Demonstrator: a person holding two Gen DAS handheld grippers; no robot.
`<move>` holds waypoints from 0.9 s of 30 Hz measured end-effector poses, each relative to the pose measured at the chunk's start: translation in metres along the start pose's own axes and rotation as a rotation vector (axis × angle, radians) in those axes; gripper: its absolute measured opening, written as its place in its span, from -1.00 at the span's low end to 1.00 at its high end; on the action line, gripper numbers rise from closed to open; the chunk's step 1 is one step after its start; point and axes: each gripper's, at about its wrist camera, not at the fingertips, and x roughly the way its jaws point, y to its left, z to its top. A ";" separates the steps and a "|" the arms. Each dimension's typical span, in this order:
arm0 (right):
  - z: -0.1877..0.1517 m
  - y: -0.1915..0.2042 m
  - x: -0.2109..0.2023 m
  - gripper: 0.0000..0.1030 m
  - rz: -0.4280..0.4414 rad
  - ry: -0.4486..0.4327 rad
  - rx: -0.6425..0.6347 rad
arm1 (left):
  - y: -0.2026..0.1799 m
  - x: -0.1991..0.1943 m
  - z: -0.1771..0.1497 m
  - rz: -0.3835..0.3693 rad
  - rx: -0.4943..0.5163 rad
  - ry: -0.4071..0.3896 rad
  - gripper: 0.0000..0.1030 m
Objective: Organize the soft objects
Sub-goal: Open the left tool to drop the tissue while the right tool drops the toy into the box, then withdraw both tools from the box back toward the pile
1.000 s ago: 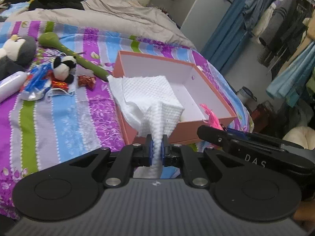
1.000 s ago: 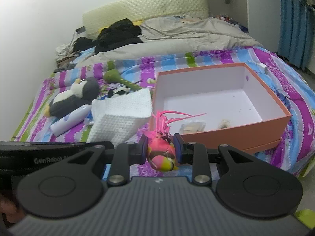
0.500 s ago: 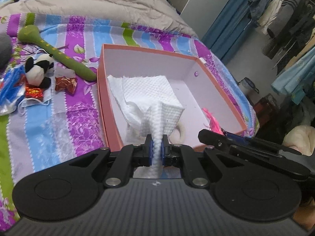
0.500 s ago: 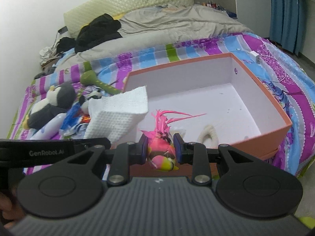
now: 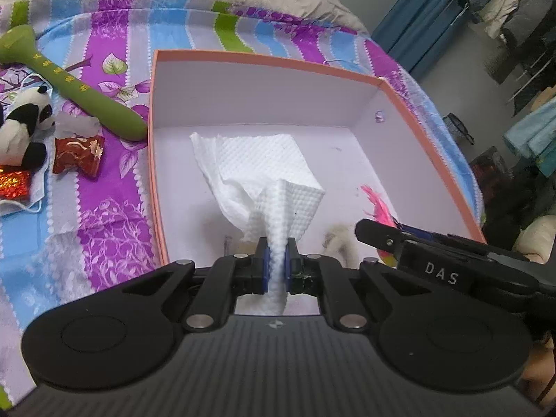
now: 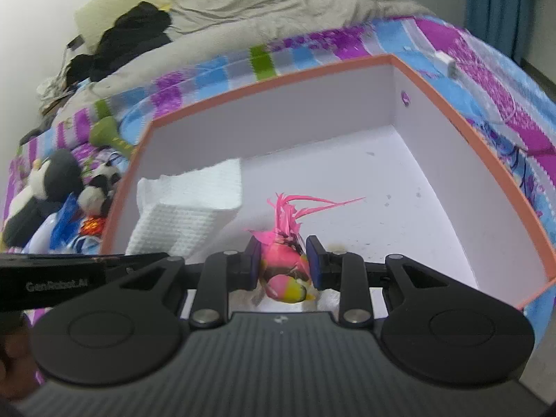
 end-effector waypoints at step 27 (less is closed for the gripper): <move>-0.024 0.014 -0.077 0.02 0.036 -0.067 -0.023 | -0.025 -0.106 -0.041 0.015 0.036 -0.153 0.00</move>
